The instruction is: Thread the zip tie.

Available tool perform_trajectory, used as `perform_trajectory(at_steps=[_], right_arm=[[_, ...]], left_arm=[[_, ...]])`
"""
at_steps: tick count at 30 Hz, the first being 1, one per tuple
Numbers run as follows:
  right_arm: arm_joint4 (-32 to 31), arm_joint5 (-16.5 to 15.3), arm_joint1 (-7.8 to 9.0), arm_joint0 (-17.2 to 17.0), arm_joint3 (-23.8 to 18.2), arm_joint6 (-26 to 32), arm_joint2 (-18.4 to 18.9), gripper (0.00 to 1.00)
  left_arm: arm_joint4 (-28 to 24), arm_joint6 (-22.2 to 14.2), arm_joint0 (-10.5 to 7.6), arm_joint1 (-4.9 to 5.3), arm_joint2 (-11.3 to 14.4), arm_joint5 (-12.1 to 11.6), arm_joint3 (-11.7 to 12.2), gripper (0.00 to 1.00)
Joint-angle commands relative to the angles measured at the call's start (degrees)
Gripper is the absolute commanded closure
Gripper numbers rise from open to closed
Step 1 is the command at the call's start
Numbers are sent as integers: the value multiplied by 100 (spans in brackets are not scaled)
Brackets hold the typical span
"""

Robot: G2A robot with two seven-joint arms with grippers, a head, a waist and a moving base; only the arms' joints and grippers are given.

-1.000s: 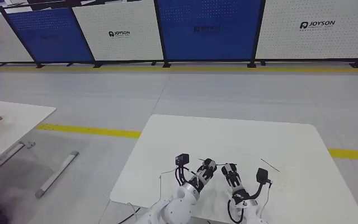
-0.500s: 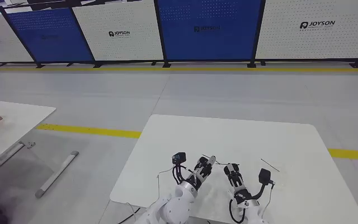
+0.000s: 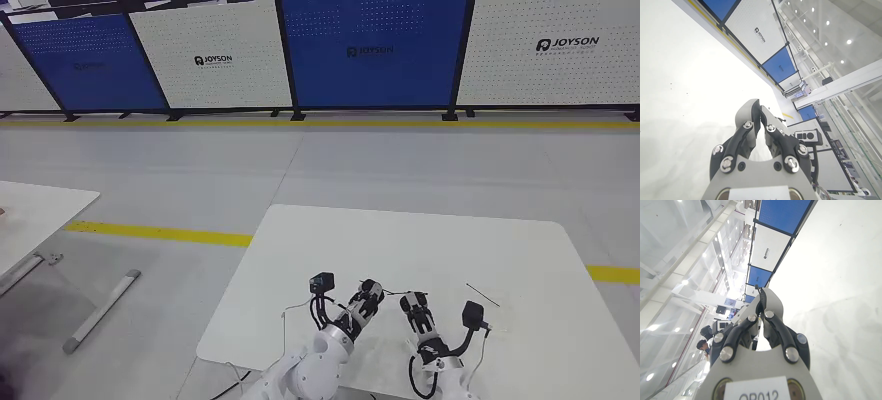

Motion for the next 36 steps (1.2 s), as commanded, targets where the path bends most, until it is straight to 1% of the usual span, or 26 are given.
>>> perform_trajectory(at_steps=[1,2,3,4,8,12,14,16,25,27,29,32,33,35,36], right_arm=[[-4,66,-1,36,36,69,-15,100],[-10,111,-2,71,49,139,-28,89],[-28,116,0,95,58,183,-32,64],[-50,111,1,111,73,207,-34,0],[-60,-18,8,116,87,282,-37,0],[-76,-254,31,-1,-14,260,29,0],[-75,-378,43,-69,-54,235,74,0],[-100,-511,49,-109,-65,151,99,0],[-97,-506,50,-110,-54,163,100,0],[-347,-367,51,-80,-54,17,93,0],[-631,-425,65,-51,-48,45,69,0],[-1231,-425,95,-75,-69,-143,97,0],[-1495,-365,109,-89,-90,-200,116,0],[-1833,-267,124,-102,-144,-237,113,0],[-1986,-221,133,-110,-173,-213,105,0]], left_arm=[[-33,-46,12,3,-7,-38,-9,100],[-47,-61,17,5,-17,-50,-12,100],[-57,-67,21,5,-22,-54,-14,100],[-76,-65,26,5,-27,-54,-17,100],[-374,-28,23,-11,-103,26,-28,100],[-753,44,45,-25,-236,101,-113,100],[-959,90,78,-32,-296,103,-180,100],[-1014,111,101,-33,-321,44,-229,100],[-1036,109,108,-34,-321,19,-241,100],[-1092,106,111,-37,-324,20,-240,100],[-1430,128,134,-57,-360,72,-293,100],[-2092,26,176,-77,-483,151,-434,100],[-2269,26,193,-79,-547,180,-511,100],[-2472,38,225,-84,-603,208,-629,100],[-2558,101,236,-89,-632,208,-706,100]])
